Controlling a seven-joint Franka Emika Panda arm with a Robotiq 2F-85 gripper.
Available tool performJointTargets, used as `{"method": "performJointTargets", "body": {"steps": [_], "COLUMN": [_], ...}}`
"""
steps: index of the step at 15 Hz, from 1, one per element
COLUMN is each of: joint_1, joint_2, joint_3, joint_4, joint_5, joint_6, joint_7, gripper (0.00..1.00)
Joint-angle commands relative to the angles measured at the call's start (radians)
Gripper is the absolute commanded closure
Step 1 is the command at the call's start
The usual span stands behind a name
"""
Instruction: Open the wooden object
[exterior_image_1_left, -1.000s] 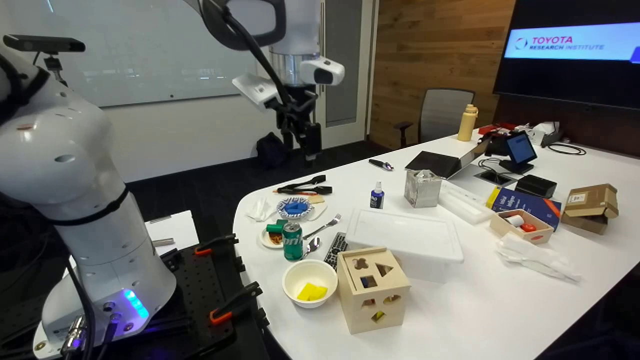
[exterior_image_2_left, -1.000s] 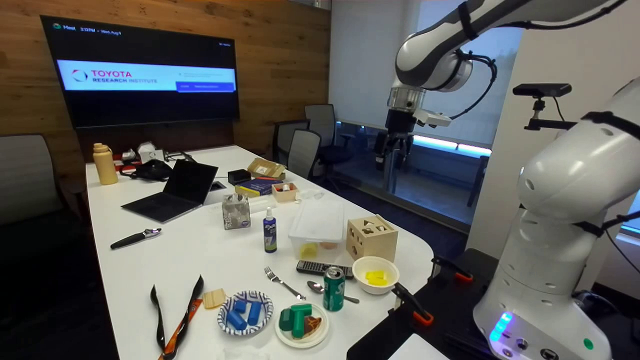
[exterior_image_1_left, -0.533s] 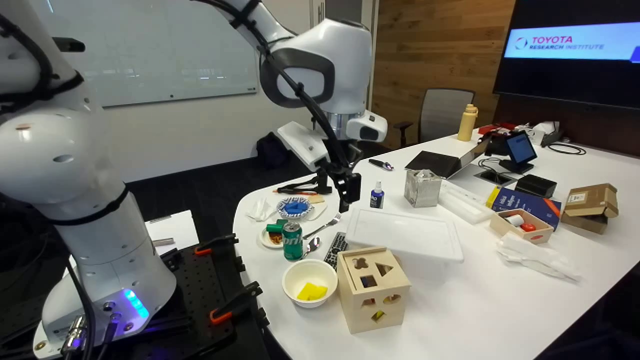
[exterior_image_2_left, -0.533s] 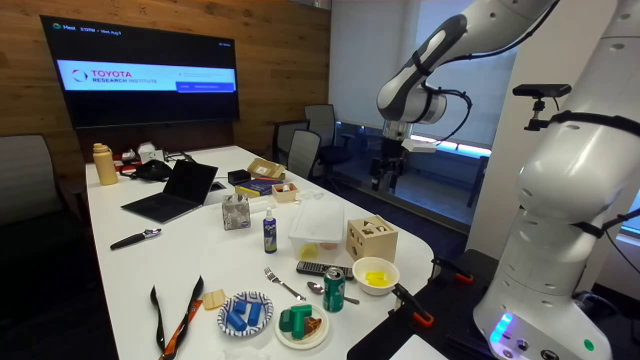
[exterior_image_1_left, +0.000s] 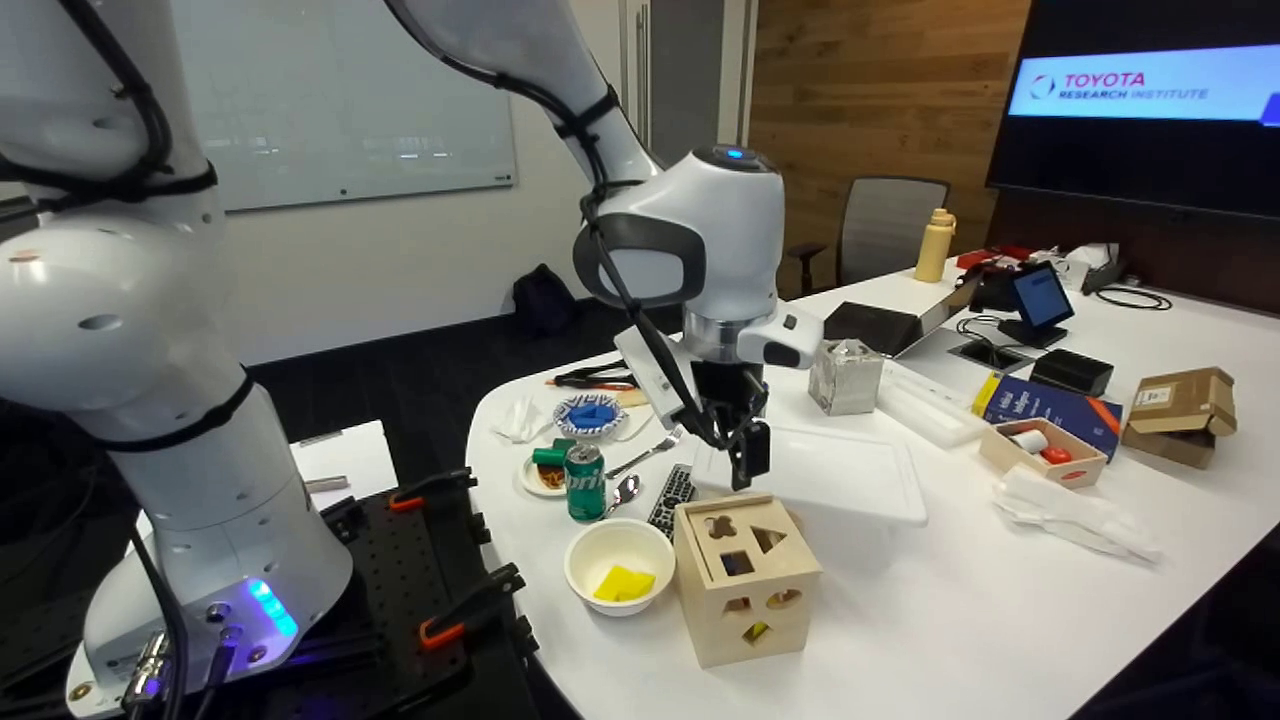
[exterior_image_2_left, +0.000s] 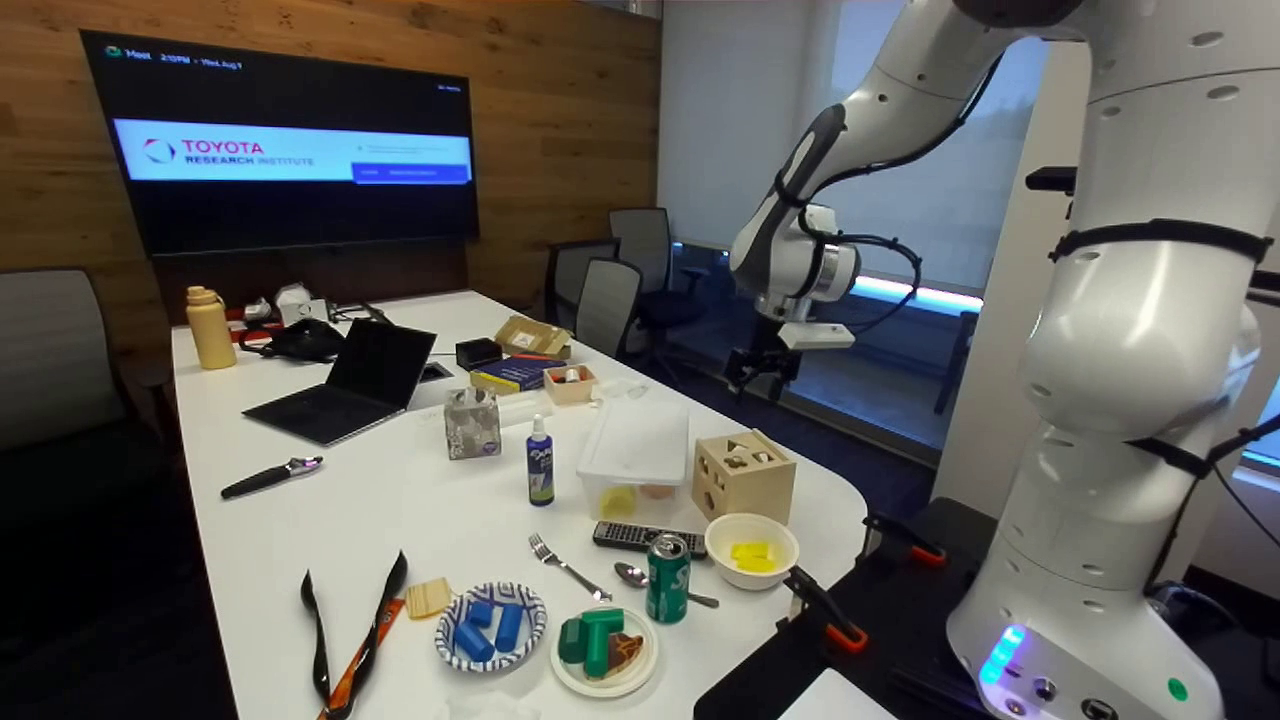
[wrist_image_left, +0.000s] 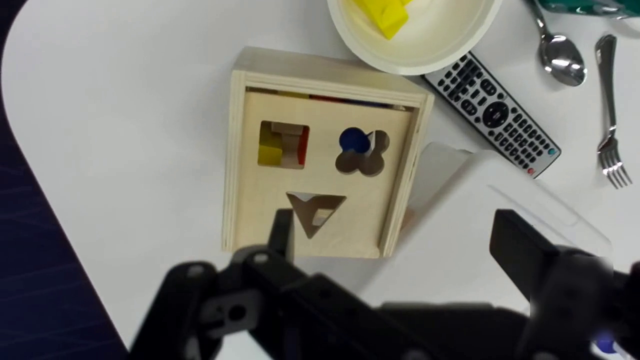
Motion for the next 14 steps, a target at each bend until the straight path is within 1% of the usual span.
{"method": "performJointTargets", "body": {"steps": [1,6,13,14], "joint_1": [-0.022,-0.044,-0.08,-0.154], "joint_2": [0.107,0.226,0.345,0.348], "joint_3": [0.022,0.029,0.065,0.129], "joint_4": [0.056,0.11,0.183,0.183], "joint_5": [0.067,0.11,0.141,0.056], "joint_6": [0.068,0.121,0.119,0.128], "joint_7": [-0.018,-0.014,-0.009,0.056], "gripper": [0.0,0.0,0.0,0.0]}}
